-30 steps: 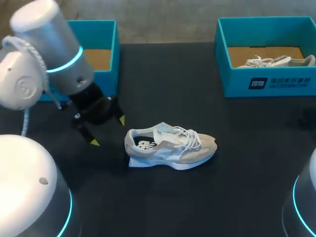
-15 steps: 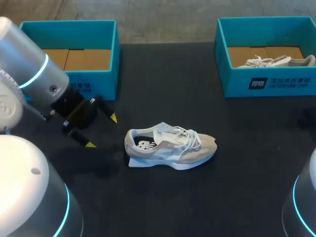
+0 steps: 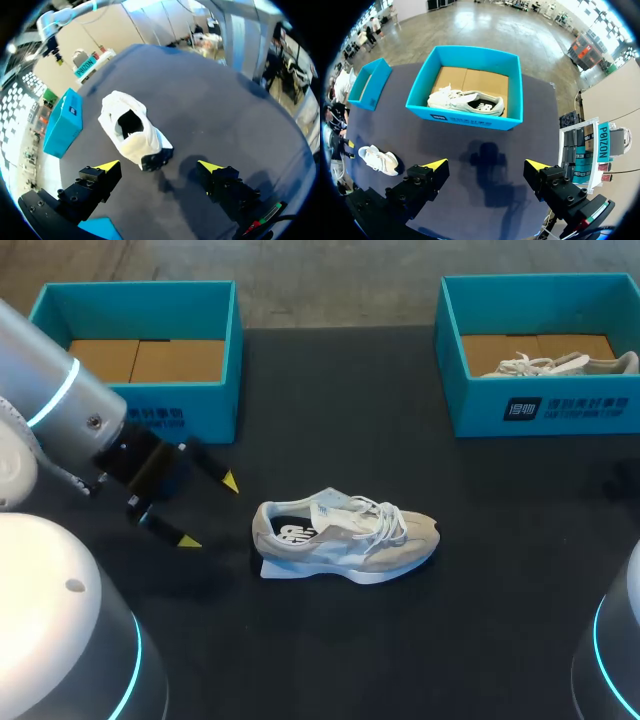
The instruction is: Take the shoe out of the shoebox, open the shoe tongue, remove and reinsert the insole, then place the shoe into the shoebox
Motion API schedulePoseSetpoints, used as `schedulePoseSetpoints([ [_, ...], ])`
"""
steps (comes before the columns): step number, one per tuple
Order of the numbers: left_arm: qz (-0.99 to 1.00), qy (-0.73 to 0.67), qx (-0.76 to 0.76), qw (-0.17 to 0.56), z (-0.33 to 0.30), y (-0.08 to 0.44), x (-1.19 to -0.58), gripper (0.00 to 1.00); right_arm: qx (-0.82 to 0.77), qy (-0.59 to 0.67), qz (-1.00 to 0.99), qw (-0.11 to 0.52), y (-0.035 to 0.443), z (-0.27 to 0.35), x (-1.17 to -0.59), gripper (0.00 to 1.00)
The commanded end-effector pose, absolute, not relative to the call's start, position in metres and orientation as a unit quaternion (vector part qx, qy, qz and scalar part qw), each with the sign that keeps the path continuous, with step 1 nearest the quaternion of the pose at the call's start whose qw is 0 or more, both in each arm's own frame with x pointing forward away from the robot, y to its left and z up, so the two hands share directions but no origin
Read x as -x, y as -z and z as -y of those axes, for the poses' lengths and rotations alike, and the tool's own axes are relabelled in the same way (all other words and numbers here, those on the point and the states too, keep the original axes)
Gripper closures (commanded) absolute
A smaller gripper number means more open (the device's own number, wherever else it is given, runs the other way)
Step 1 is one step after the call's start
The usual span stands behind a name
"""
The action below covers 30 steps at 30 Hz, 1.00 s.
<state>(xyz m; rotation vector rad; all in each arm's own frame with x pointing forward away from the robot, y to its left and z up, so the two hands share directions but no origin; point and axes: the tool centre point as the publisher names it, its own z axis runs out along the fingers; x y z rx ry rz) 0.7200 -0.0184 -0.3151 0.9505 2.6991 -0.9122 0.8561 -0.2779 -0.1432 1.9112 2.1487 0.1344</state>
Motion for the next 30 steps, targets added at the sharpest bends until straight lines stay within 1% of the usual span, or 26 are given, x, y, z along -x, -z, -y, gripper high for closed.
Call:
schedulePoseSetpoints([
  [1, -0.886, 0.347, -0.303, 0.046, 0.015, 0.325, -0.732, 0.00, -0.658, -0.046, -0.740, 0.131, 0.143, 0.278, -0.856, 0.00],
  [7, -0.892, 0.379, -0.245, 0.010, 0.010, 0.338, -0.734, 0.00, -0.658, -0.046, -0.740, 0.131, 0.143, 0.278, -0.856, 0.00],
  [17, -0.893, 0.423, -0.154, 0.015, 0.001, 0.354, -0.735, 0.00, -0.658, -0.046, -0.740, 0.131, 0.143, 0.278, -0.856, 0.00],
  [21, -0.890, 0.440, -0.117, -0.003, -0.002, 0.363, -0.734, 0.00, -0.658, -0.046, -0.740, 0.131, 0.143, 0.278, -0.856, 0.00],
  [30, -0.881, 0.468, -0.063, -0.007, -0.013, 0.379, -0.733, 0.00, -0.658, -0.046, -0.740, 0.131, 0.143, 0.278, -0.856, 0.00],
])
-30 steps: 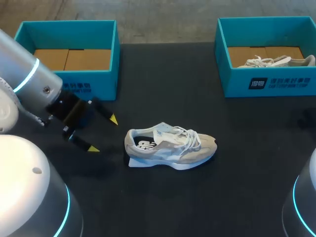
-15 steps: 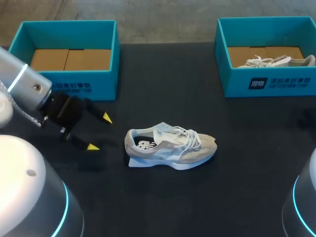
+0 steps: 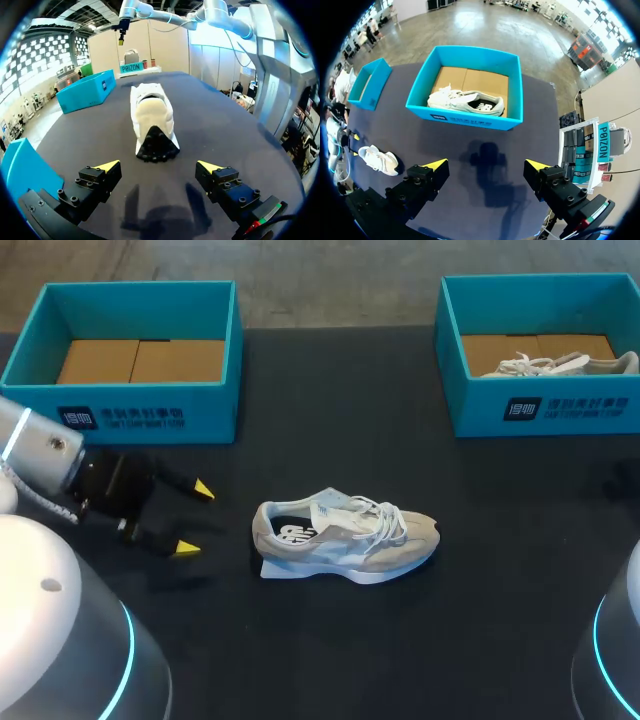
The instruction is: Take the shoe out of the shoebox, open the shoe tongue, remove and reinsert the insole, then place the shoe into the shoebox
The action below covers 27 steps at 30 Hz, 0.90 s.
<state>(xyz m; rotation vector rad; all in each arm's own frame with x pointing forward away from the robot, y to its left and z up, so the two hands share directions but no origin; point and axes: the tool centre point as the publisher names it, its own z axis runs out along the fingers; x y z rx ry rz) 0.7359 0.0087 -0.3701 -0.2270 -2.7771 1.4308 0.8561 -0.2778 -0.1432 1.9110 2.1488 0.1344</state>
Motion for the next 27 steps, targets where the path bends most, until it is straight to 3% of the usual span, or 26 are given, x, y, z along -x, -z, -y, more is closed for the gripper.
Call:
schedulePoseSetpoints([
  [1, 0.881, -0.468, 0.062, 0.004, -0.014, 0.381, -0.733, 0.00, -0.658, -0.046, -0.740, 0.131, 0.143, 0.278, -0.856, 0.00],
  [27, 0.847, -0.531, 0.011, -0.003, -0.028, 0.404, -0.736, 0.00, -0.658, -0.046, -0.740, 0.131, 0.143, 0.278, -0.856, 0.00],
])
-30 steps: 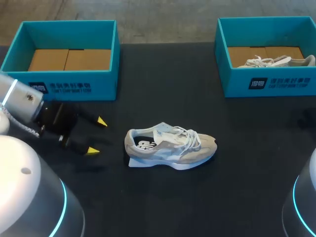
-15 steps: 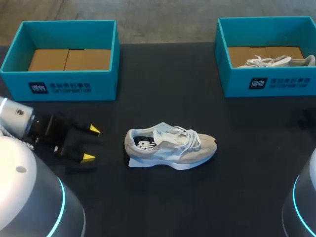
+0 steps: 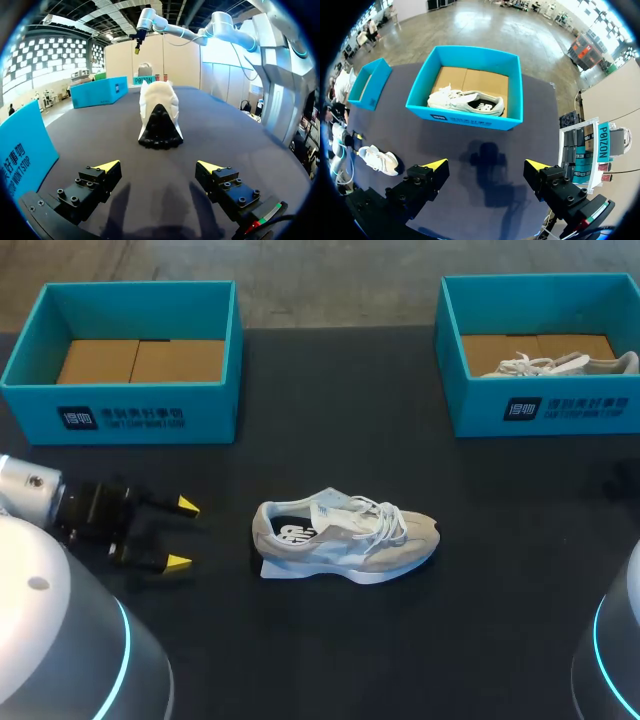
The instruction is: Take the shoe out of the shoebox, open the shoe tongue, remove and reinsert the insole, then place the shoe into the shoebox
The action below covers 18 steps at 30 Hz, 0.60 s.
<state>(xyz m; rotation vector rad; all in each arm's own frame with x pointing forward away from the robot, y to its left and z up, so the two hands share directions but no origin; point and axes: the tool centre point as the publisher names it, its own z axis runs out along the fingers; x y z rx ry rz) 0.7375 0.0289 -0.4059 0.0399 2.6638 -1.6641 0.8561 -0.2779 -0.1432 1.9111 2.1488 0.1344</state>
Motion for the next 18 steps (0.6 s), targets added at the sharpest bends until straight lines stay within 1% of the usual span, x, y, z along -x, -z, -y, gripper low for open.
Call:
schedulePoseSetpoints([
  [1, -0.847, 0.531, -0.010, 0.003, -0.027, 0.403, -0.736, 0.00, -0.658, -0.046, -0.740, 0.131, 0.143, 0.278, -0.856, 0.00],
  [18, -0.842, 0.540, -0.001, 0.018, 0.035, 0.406, -0.742, 0.00, -0.658, -0.046, -0.740, 0.131, 0.143, 0.278, -0.856, 0.00],
])
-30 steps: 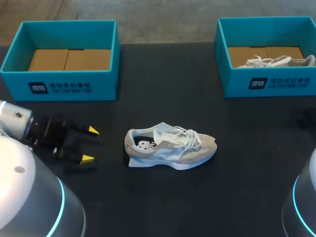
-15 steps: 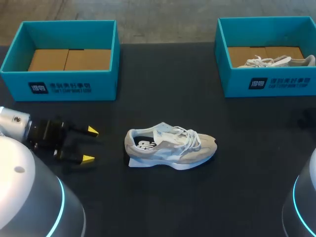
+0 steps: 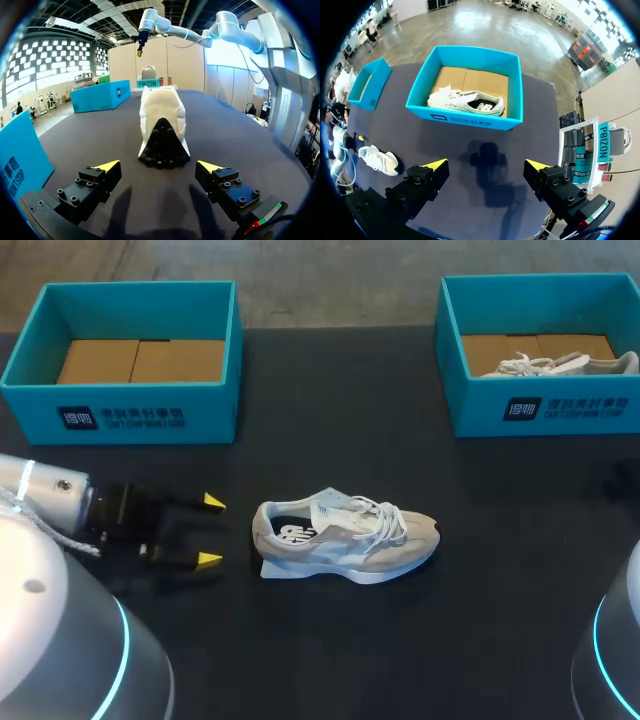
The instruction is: Take the shoe out of the shoebox, open the shoe tongue, remove and reinsert the insole, then place the shoe into the shoebox
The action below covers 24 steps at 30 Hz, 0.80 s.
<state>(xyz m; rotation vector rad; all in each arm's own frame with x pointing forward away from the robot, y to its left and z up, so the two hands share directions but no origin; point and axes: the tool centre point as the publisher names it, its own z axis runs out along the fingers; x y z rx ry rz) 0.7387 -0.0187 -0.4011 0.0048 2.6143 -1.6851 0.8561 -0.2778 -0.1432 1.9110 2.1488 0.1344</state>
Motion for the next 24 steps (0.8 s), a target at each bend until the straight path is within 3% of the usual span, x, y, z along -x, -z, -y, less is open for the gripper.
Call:
schedulePoseSetpoints([
  [1, -0.841, 0.540, 0.000, 0.018, 0.038, 0.406, -0.742, 0.00, -0.658, -0.046, -0.740, 0.131, 0.143, 0.278, -0.856, 0.00],
  [24, -0.842, 0.537, 0.038, 0.022, 0.081, 0.410, -0.731, 0.00, -0.658, -0.046, -0.740, 0.131, 0.143, 0.278, -0.856, 0.00],
])
